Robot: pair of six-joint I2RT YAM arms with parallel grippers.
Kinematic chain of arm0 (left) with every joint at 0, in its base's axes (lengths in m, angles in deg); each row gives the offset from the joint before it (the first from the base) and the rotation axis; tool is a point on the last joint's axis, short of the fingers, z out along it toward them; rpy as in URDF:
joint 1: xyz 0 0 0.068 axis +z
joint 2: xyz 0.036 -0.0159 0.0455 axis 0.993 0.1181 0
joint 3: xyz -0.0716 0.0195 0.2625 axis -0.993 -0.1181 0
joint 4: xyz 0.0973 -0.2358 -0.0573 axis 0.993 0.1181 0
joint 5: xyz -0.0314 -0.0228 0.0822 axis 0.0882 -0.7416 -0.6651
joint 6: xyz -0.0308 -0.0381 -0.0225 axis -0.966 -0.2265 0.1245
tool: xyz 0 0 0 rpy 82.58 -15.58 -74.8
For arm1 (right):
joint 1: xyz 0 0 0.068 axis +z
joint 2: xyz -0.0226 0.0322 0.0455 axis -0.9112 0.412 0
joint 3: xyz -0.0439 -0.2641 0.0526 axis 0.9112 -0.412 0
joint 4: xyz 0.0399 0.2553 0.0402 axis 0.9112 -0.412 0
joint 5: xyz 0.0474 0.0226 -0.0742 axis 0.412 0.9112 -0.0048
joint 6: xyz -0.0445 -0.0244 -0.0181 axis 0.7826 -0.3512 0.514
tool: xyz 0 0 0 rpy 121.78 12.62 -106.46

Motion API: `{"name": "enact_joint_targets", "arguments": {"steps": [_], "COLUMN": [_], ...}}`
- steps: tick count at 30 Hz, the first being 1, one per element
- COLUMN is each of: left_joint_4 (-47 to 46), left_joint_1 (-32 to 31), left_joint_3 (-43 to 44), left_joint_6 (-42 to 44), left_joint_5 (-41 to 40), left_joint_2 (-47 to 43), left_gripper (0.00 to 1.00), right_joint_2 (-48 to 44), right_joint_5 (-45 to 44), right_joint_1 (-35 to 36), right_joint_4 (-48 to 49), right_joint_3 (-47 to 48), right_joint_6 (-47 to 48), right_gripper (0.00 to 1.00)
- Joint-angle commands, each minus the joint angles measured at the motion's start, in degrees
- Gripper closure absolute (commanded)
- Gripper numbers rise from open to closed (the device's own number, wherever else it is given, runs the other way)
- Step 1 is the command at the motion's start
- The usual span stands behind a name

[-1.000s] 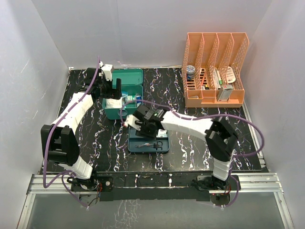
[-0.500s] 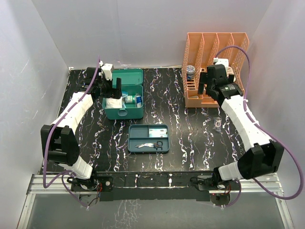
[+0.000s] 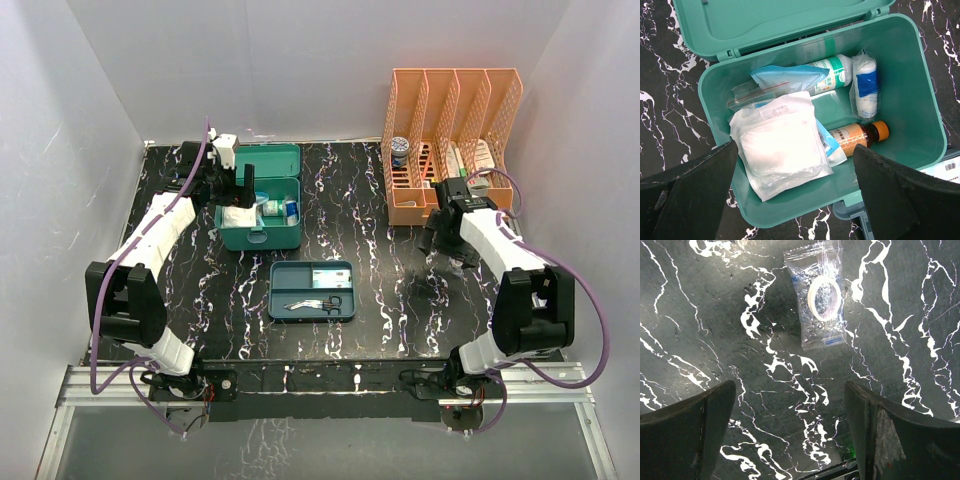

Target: Organize the medicine kit

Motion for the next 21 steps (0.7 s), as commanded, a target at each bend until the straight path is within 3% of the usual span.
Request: {"name": "enact_joint_targets", "arguments": {"steps": [1,5,21], "left_joint_4": [0.85,1.0,1.84], "left_joint_1": [0.35,0.32,0.37], "left_joint_3": [2.34,2.69,2.61], "left_joint_6": [0.27,0.29,0.96], "left_joint_5": [0.26,0.28,0.09], "left_joint_2": [-1.59,-1.51,-2.34], "left_gripper": [0.01,0.01,0.01], "right_joint_2": [-2.15,-0.34,5.0], "right_joint_5": [1.2,2.04,9.74], "right_joint_1": [-1.83,-4.09,-12.93], "right_joint_4": [5.26,7.03,15.34], "right_joint_3": [-1.61,-2.63,-3.59], "right_joint_6": [2.59,5.64,15.45], "right_gripper": [0.15,0.24,0.39]}}
